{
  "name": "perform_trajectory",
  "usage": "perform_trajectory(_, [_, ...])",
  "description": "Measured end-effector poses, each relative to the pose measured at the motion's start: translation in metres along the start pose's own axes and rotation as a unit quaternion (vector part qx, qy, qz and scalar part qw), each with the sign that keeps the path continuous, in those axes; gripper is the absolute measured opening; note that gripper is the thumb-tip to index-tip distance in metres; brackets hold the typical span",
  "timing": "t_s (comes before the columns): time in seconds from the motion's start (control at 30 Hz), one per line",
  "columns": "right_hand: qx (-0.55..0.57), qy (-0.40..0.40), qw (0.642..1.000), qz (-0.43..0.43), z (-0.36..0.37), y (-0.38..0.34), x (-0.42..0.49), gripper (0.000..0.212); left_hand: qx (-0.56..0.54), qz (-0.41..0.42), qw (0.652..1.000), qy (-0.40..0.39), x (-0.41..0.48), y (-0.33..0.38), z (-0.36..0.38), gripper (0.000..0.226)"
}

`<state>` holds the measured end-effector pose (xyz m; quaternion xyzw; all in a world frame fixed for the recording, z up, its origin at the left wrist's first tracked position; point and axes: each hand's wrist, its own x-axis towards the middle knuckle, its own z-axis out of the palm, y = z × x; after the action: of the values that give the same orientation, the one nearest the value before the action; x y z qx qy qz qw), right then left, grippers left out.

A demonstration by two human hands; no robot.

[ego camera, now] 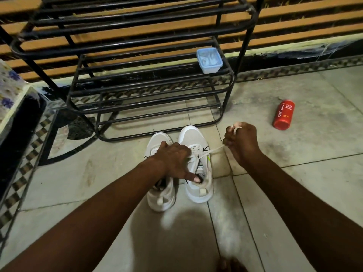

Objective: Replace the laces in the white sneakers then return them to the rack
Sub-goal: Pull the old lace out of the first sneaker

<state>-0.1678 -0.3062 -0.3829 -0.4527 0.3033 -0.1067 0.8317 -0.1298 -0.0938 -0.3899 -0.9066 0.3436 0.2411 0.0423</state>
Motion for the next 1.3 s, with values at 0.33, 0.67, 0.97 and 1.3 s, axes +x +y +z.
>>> perform_trajectory(0.33, [-0.731,-0.398,0.419,-0.362,-0.012,-0.003,-0.002,0.032,0.000,0.003,1.000,0.005,0.003,-0.002,0.003,0.100])
perform_trajectory(0.67, [-0.577,-0.141,0.724,-0.351,-0.051,-0.016,0.008,0.029,-0.005,0.003,1.000,0.009,-0.002,0.000,0.003,0.092])
perform_trajectory(0.97, [-0.617,-0.155,0.716,-0.287,-0.067,0.002,-0.001,0.024,-0.072,-0.010,0.997,0.038,0.000,-0.007,0.013,0.101])
perform_trajectory(1.3, [-0.480,0.092,0.871,-0.045,-0.091,0.026,0.000,0.049,-0.056,-0.057,0.994,0.075,0.005,0.012,0.013,0.075])
